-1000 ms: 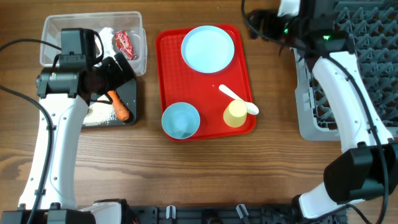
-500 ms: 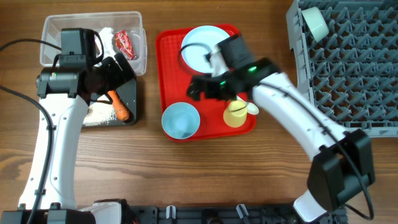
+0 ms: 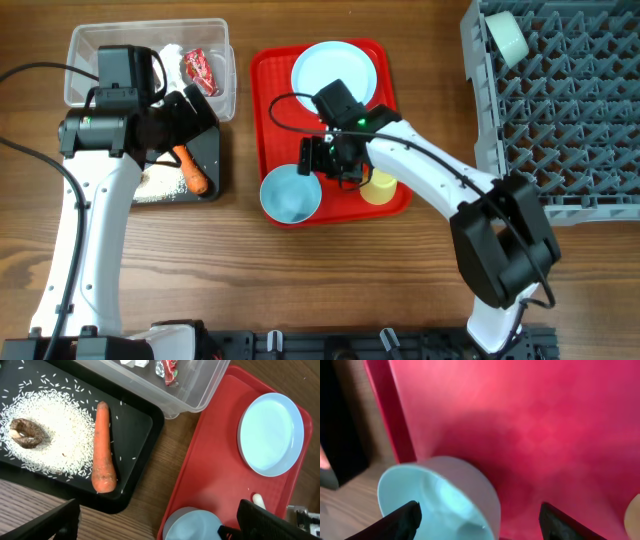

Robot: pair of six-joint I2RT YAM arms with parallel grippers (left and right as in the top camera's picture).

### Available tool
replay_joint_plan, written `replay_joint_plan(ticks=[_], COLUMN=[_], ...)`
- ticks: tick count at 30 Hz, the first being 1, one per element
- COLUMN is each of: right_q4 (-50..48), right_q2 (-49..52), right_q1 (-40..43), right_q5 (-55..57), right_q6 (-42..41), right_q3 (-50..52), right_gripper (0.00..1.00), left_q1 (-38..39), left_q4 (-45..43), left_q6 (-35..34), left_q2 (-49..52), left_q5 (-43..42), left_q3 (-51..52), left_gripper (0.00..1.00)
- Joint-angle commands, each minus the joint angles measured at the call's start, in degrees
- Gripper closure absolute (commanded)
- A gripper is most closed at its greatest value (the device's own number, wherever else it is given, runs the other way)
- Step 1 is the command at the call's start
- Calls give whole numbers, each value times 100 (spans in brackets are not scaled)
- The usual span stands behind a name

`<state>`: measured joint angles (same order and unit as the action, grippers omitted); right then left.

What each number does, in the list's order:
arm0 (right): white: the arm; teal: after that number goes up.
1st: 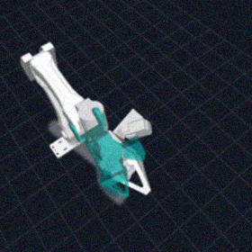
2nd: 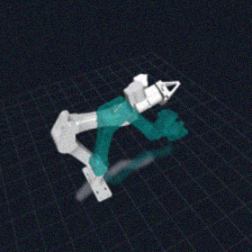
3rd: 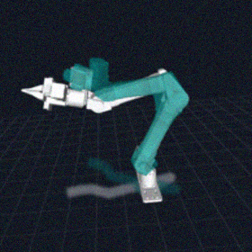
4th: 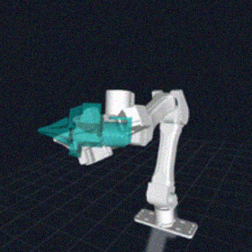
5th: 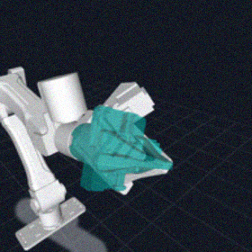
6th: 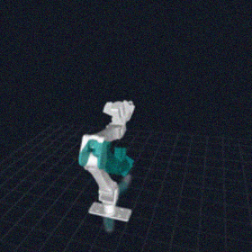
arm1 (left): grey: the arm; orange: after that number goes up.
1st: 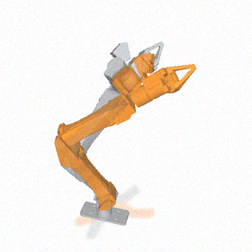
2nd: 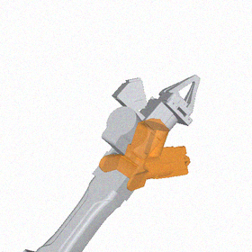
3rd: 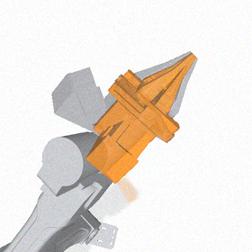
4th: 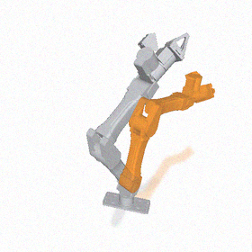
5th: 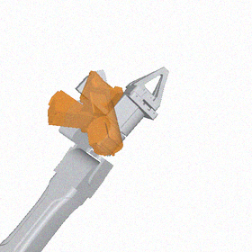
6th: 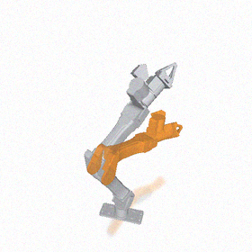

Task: Sort waste into correct bins and load items into the dishwasher rack
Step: 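Grasp the blue bowl rim with the right gripper and lift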

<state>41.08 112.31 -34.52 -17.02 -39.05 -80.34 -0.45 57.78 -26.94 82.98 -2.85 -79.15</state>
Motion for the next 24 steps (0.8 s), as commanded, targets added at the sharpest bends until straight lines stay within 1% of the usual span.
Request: replay_joint_plan(ticks=[1,2,5,11,14,15,24], right_q4=[7,44,-7,-251,-396,-437,-796], right_q2=[341,407,448,448,448,448,448], right_q1=[-37,-26,50,48,48,48,90], right_q5=[-256,-262,-476,-490,-492,-490,-490], right_q6=[-140,-133,2,52,157,166,461], right_q3=[-50,-50,-50,-50,-50,-50,-118], right_gripper=[23,25,38,80,93,96,96], left_q1=[24,24,24,24,24,24,24], left_q4=[-13,-13,-13,-13,-13,-13,-13], left_q6=[-52,-52,-52,-52,-52,-52,-52], left_q2=[28,28,28,28,28,28,28], left_q5=[101,98,98,101,101,98,98], left_q3=[-68,-68,-68,-68,-68,-68,-68], left_gripper=[0,0,0,0,0,0,0])
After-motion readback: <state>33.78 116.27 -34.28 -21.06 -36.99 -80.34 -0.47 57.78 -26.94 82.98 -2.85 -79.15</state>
